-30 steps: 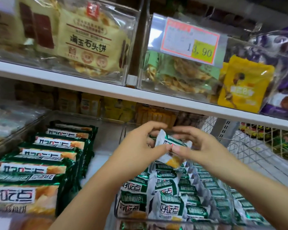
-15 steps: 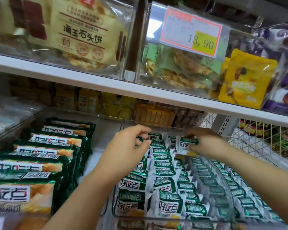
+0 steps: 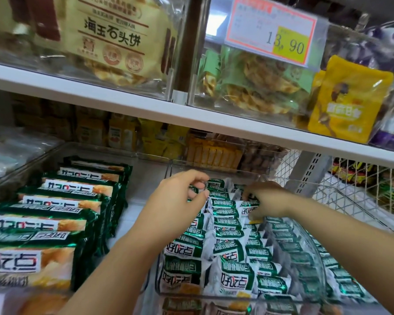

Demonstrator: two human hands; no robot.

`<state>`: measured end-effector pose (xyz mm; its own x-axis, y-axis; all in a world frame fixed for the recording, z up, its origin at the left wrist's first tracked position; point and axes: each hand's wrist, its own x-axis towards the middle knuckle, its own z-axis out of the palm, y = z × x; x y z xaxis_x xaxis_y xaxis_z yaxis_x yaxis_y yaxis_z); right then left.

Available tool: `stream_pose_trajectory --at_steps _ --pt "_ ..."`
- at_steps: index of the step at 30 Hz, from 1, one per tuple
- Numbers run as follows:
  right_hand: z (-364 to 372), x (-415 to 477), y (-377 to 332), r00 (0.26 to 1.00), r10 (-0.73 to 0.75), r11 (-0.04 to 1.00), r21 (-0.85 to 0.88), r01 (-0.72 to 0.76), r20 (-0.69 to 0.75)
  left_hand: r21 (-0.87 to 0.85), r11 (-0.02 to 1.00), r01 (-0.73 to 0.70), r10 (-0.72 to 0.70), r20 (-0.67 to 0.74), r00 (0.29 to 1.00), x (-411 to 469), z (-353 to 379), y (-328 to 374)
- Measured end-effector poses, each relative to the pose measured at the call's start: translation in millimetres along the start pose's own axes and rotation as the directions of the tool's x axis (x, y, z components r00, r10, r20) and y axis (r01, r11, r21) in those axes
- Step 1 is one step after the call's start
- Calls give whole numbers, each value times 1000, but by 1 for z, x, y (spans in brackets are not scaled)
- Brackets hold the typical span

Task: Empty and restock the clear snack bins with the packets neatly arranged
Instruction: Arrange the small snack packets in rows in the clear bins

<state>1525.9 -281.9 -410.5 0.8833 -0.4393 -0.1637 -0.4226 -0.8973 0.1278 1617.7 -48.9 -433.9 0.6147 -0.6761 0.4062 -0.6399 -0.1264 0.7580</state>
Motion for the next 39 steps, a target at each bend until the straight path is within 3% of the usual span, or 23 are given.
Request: stream_pose_trajectory --at_steps 7,13,17,24,29,34,39 --pt "5 -1 6 988 43 999 25 -40 -147 7 1000 1 -1 -7 1000 0 2 0" --pt "8 13 9 984 107 993 54 -100 -141 16 1000 -12 12 -16 1000 2 3 0" --pt "7 7 9 980 88 996 -18 -93 -179 23 1000 -19 20 -21 1000 2 3 -1" --pt "11 -47 -8 896 67 968 246 48 -439 84 994 -73 77 -50 996 -4 0 5" --pt "30 -123 -52 794 64 823 482 301 -605 184 950 -251 265 -60 962 -34 -5 25" --pt "61 -162 -100 728 -20 721 495 486 -685 315 802 -508 499 115 859 -76 -8 22" --pt "129 -184 -139 836 -173 703 529 476 -521 371 675 -638 484 431 762 -162 -9 -22"
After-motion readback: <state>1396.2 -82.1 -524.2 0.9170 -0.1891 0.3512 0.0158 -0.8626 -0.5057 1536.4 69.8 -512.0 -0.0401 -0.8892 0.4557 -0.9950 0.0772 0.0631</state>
